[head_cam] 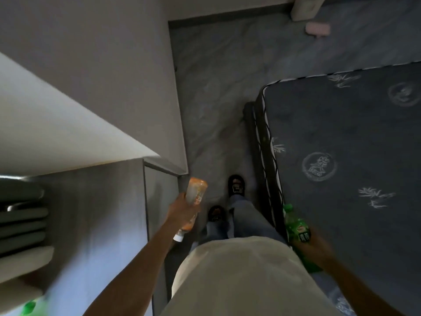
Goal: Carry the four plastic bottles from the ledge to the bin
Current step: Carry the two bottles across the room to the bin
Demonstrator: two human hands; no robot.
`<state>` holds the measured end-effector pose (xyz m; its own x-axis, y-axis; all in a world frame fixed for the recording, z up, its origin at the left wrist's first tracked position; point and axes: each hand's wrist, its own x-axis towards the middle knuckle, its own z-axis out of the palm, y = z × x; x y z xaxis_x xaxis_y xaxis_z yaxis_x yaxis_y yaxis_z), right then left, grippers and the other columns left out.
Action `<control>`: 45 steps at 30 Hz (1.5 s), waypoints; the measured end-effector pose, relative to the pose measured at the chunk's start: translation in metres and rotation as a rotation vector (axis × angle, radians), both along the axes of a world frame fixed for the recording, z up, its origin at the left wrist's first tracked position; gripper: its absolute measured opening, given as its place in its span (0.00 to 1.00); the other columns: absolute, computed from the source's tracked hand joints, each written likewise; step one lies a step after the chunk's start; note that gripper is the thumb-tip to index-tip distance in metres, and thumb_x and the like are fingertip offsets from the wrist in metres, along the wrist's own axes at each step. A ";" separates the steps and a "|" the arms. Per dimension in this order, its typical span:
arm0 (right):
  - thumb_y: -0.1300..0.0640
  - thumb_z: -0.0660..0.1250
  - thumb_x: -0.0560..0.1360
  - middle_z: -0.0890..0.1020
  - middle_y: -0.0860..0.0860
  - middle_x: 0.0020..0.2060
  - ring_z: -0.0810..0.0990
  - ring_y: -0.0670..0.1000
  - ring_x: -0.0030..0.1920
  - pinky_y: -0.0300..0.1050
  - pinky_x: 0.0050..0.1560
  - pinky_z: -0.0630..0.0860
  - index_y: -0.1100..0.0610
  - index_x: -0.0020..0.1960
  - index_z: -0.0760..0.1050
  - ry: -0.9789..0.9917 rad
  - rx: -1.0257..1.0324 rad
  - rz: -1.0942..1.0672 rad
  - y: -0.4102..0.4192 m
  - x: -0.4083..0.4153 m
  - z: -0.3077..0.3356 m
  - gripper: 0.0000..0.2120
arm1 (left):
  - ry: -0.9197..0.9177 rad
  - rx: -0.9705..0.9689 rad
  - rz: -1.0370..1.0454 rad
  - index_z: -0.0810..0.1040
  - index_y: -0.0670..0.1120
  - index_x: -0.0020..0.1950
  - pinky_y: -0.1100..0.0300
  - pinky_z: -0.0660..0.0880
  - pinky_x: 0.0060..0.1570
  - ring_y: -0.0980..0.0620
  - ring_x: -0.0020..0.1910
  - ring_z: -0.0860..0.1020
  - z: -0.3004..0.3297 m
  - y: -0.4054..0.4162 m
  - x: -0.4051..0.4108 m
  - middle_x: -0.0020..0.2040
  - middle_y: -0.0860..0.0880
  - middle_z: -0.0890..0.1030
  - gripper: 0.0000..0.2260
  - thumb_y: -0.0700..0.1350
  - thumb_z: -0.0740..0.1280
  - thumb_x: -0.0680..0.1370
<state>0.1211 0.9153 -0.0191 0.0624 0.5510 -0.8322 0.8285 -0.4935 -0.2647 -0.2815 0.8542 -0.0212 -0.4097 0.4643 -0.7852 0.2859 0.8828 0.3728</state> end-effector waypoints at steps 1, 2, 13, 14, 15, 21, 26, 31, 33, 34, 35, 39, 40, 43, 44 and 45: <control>0.58 0.76 0.71 0.81 0.62 0.57 0.80 0.61 0.56 0.56 0.58 0.76 0.60 0.67 0.72 -0.002 -0.031 -0.025 0.010 0.001 0.000 0.27 | 0.004 0.016 -0.009 0.73 0.45 0.64 0.53 0.73 0.48 0.41 0.54 0.80 0.000 0.022 -0.004 0.56 0.44 0.81 0.24 0.51 0.75 0.72; 0.59 0.75 0.71 0.81 0.62 0.57 0.79 0.60 0.55 0.54 0.57 0.75 0.60 0.67 0.72 -0.003 -0.056 -0.059 0.021 0.000 -0.001 0.27 | 0.006 0.024 -0.025 0.73 0.45 0.63 0.53 0.74 0.48 0.41 0.54 0.80 -0.001 0.043 -0.007 0.55 0.44 0.81 0.24 0.52 0.75 0.72; 0.58 0.77 0.68 0.82 0.60 0.52 0.81 0.60 0.52 0.58 0.56 0.78 0.59 0.63 0.73 0.041 -0.015 -0.009 0.251 -0.075 -0.017 0.26 | 0.063 -0.079 -0.006 0.77 0.48 0.57 0.55 0.75 0.41 0.41 0.46 0.83 -0.017 0.173 -0.051 0.48 0.44 0.83 0.18 0.51 0.76 0.70; 0.56 0.77 0.67 0.82 0.60 0.52 0.81 0.60 0.52 0.57 0.55 0.78 0.58 0.63 0.74 0.041 0.008 0.032 0.276 -0.088 -0.016 0.27 | 0.081 -0.105 -0.039 0.77 0.48 0.57 0.55 0.75 0.43 0.40 0.49 0.83 -0.017 0.178 -0.056 0.49 0.44 0.84 0.18 0.53 0.75 0.72; 0.53 0.77 0.67 0.82 0.59 0.52 0.81 0.60 0.53 0.55 0.54 0.78 0.57 0.64 0.74 0.041 0.022 0.070 0.300 -0.103 -0.014 0.28 | 0.100 -0.136 -0.088 0.77 0.47 0.59 0.55 0.74 0.46 0.40 0.53 0.82 -0.016 0.181 -0.060 0.52 0.44 0.84 0.19 0.55 0.73 0.73; 0.48 0.79 0.65 0.82 0.56 0.53 0.81 0.58 0.53 0.51 0.52 0.78 0.55 0.66 0.71 0.107 0.064 0.164 0.424 -0.195 -0.016 0.34 | 0.044 -0.220 0.158 0.73 0.43 0.67 0.68 0.66 0.25 0.47 0.42 0.79 -0.019 0.205 -0.098 0.53 0.44 0.81 0.27 0.50 0.77 0.72; 0.47 0.79 0.65 0.83 0.56 0.52 0.82 0.58 0.52 0.52 0.51 0.79 0.56 0.65 0.71 0.094 0.099 0.222 0.499 -0.254 -0.025 0.33 | 0.017 -0.221 0.243 0.75 0.47 0.65 0.67 0.68 0.27 0.53 0.38 0.75 -0.027 0.256 -0.146 0.48 0.49 0.79 0.26 0.55 0.76 0.71; 0.52 0.80 0.65 0.81 0.58 0.56 0.80 0.60 0.55 0.58 0.56 0.78 0.58 0.68 0.69 0.084 0.059 0.098 0.537 -0.269 -0.030 0.36 | 0.011 -0.188 0.150 0.74 0.47 0.59 0.58 0.71 0.33 0.44 0.40 0.80 -0.030 0.362 -0.199 0.47 0.46 0.82 0.22 0.53 0.73 0.68; 0.53 0.79 0.66 0.81 0.59 0.57 0.80 0.60 0.54 0.56 0.56 0.78 0.58 0.69 0.68 0.049 0.029 0.031 0.541 -0.265 -0.025 0.35 | 0.014 -0.145 0.071 0.74 0.50 0.55 0.59 0.73 0.30 0.47 0.35 0.81 -0.024 0.411 -0.219 0.45 0.45 0.83 0.20 0.55 0.72 0.67; 0.53 0.79 0.67 0.81 0.60 0.57 0.80 0.60 0.54 0.55 0.56 0.77 0.57 0.69 0.68 0.025 0.021 -0.003 0.542 -0.262 -0.024 0.35 | 0.024 -0.113 0.018 0.73 0.51 0.54 0.59 0.73 0.31 0.49 0.36 0.80 -0.020 0.437 -0.227 0.45 0.47 0.83 0.19 0.56 0.71 0.68; 0.54 0.79 0.67 0.81 0.60 0.57 0.80 0.61 0.54 0.55 0.55 0.77 0.57 0.70 0.67 0.011 0.019 -0.043 0.542 -0.259 -0.022 0.36 | 0.034 -0.084 -0.032 0.73 0.53 0.54 0.58 0.73 0.33 0.49 0.37 0.79 -0.016 0.464 -0.234 0.46 0.48 0.82 0.18 0.56 0.71 0.68; 0.58 0.79 0.67 0.80 0.53 0.44 0.77 0.51 0.39 0.46 0.44 0.72 0.58 0.66 0.71 0.010 0.001 -0.203 0.548 -0.244 -0.020 0.31 | 0.007 0.008 -0.161 0.72 0.54 0.56 0.49 0.82 0.41 0.44 0.44 0.82 -0.004 0.581 -0.248 0.46 0.49 0.81 0.18 0.55 0.70 0.68; 0.57 0.79 0.67 0.79 0.51 0.40 0.76 0.48 0.36 0.44 0.40 0.70 0.57 0.63 0.73 -0.004 -0.016 -0.239 0.550 -0.241 -0.021 0.28 | 0.007 0.029 -0.214 0.73 0.54 0.58 0.49 0.82 0.43 0.43 0.46 0.82 -0.002 0.609 -0.248 0.48 0.49 0.81 0.19 0.55 0.71 0.69; 0.57 0.78 0.67 0.82 0.52 0.38 0.80 0.51 0.37 0.42 0.35 0.71 0.57 0.56 0.77 -0.005 -0.051 -0.354 0.569 -0.235 -0.029 0.20 | 0.031 0.087 -0.366 0.73 0.51 0.63 0.52 0.79 0.48 0.43 0.52 0.81 0.000 0.694 -0.243 0.53 0.48 0.81 0.23 0.55 0.72 0.70; 0.58 0.78 0.67 0.83 0.53 0.38 0.81 0.52 0.37 0.42 0.35 0.72 0.58 0.55 0.78 0.001 -0.063 -0.384 0.579 -0.234 -0.033 0.19 | 0.035 0.103 -0.405 0.73 0.50 0.64 0.53 0.77 0.49 0.43 0.53 0.81 0.000 0.720 -0.239 0.54 0.47 0.82 0.24 0.54 0.73 0.71; 0.59 0.78 0.67 0.84 0.54 0.39 0.81 0.52 0.37 0.42 0.35 0.73 0.59 0.56 0.78 0.006 -0.079 -0.409 0.590 -0.233 -0.036 0.19 | 0.040 0.111 -0.439 0.73 0.49 0.64 0.54 0.76 0.48 0.43 0.53 0.81 0.000 0.743 -0.235 0.54 0.46 0.82 0.24 0.54 0.73 0.71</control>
